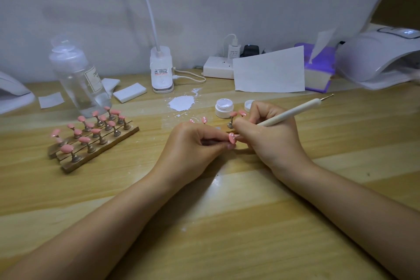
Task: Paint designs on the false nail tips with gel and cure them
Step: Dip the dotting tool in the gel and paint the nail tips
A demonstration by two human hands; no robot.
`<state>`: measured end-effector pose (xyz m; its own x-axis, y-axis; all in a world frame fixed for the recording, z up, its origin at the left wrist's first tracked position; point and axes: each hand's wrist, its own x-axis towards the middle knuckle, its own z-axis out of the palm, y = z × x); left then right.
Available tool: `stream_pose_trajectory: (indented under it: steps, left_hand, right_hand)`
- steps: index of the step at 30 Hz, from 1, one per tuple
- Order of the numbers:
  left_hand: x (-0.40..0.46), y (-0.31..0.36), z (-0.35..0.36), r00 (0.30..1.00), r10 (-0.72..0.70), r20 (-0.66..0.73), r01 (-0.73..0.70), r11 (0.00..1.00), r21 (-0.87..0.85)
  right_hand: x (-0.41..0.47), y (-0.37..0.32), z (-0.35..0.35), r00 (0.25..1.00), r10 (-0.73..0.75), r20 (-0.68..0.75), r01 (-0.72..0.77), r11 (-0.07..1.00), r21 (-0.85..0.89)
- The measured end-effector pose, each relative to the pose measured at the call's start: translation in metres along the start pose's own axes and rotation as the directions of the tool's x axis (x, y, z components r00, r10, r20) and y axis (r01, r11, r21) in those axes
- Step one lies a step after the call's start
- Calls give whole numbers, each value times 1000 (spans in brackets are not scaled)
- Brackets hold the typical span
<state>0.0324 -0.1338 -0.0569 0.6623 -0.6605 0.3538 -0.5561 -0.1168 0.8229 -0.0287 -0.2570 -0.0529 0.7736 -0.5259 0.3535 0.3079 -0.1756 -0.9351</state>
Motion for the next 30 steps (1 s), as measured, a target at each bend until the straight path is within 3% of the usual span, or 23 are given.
stream_pose_trajectory:
  steps: [30]
  left_hand:
    - [0, 1, 1, 1000, 9, -12, -9, 999, 32]
  right_hand:
    - [0, -1, 2, 999, -8, 39, 8, 1000, -4]
